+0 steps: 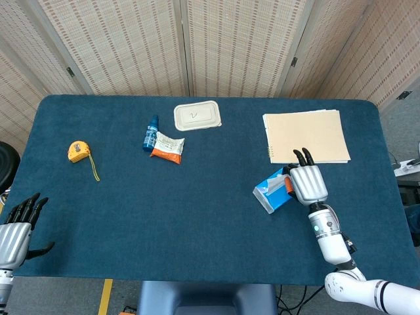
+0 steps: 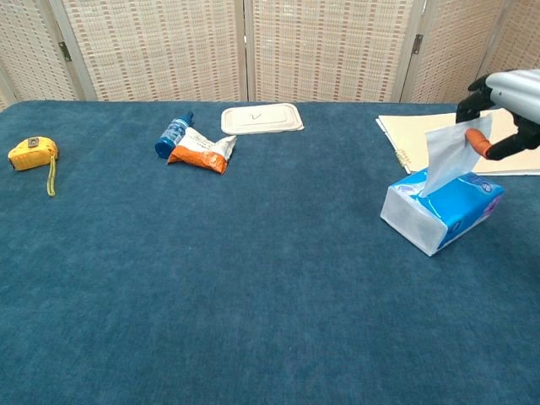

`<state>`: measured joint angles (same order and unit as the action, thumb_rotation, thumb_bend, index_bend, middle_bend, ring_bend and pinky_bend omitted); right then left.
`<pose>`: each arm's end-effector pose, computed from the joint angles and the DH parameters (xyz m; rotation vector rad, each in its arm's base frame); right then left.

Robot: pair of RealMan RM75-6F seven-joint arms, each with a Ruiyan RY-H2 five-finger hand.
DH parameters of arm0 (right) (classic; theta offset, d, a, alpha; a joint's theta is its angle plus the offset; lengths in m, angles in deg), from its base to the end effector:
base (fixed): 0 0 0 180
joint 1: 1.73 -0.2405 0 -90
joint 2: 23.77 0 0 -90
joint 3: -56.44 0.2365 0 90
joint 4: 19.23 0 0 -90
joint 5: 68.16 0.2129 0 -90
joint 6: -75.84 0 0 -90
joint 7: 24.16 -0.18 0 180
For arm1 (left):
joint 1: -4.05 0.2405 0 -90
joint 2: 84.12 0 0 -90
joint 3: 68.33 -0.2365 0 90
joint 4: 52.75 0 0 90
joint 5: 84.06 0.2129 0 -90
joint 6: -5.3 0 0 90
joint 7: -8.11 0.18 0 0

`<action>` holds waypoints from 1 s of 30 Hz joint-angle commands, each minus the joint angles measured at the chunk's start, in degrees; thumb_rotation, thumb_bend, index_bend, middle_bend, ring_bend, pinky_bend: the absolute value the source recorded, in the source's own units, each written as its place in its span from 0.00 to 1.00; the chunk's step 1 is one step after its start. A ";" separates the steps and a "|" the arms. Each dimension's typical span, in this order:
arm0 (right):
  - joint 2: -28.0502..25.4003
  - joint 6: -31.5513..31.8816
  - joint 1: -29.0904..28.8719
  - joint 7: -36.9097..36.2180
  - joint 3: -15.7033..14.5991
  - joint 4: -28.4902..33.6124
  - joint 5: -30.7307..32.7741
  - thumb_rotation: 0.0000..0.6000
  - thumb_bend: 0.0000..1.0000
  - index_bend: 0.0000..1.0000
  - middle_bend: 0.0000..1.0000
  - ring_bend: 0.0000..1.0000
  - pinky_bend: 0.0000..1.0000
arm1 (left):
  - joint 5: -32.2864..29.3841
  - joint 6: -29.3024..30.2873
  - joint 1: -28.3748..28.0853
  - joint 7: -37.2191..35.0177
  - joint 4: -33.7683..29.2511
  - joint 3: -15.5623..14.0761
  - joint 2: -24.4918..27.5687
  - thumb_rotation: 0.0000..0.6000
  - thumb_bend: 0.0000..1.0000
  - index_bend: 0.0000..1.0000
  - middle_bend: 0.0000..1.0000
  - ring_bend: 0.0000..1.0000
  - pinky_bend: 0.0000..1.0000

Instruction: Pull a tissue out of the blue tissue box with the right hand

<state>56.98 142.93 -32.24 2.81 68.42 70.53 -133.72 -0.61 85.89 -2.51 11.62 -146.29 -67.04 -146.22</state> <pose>-0.1896 -0.3512 0.0477 1.5969 -0.8006 0.8356 -0.3026 0.2178 0.1423 -1.4462 -0.9215 -0.7854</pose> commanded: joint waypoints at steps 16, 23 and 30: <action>-18.00 18.11 10.49 -5.73 -2.95 24.77 -21.47 1.00 0.57 0.71 0.50 0.10 0.00 | 0.83 0.90 0.40 -0.45 -0.67 -0.21 0.58 1.00 0.24 0.00 0.00 0.00 0.15; -15.64 21.33 15.81 -10.41 -9.46 18.84 -27.88 1.00 0.56 0.71 0.49 0.10 0.00 | 0.72 0.48 0.29 -0.11 -0.45 -0.31 0.41 1.00 0.23 0.00 0.00 0.00 0.15; -13.15 21.63 19.07 -14.46 -12.72 11.89 -28.46 1.00 0.45 0.54 0.32 0.04 0.00 | 0.48 0.57 0.39 -0.18 -0.27 -0.24 0.36 1.00 0.23 0.00 0.00 0.00 0.15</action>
<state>43.12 164.49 -14.33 -10.11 56.97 83.93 -161.83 -0.11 86.45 -2.13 11.44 -146.57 -67.28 -145.85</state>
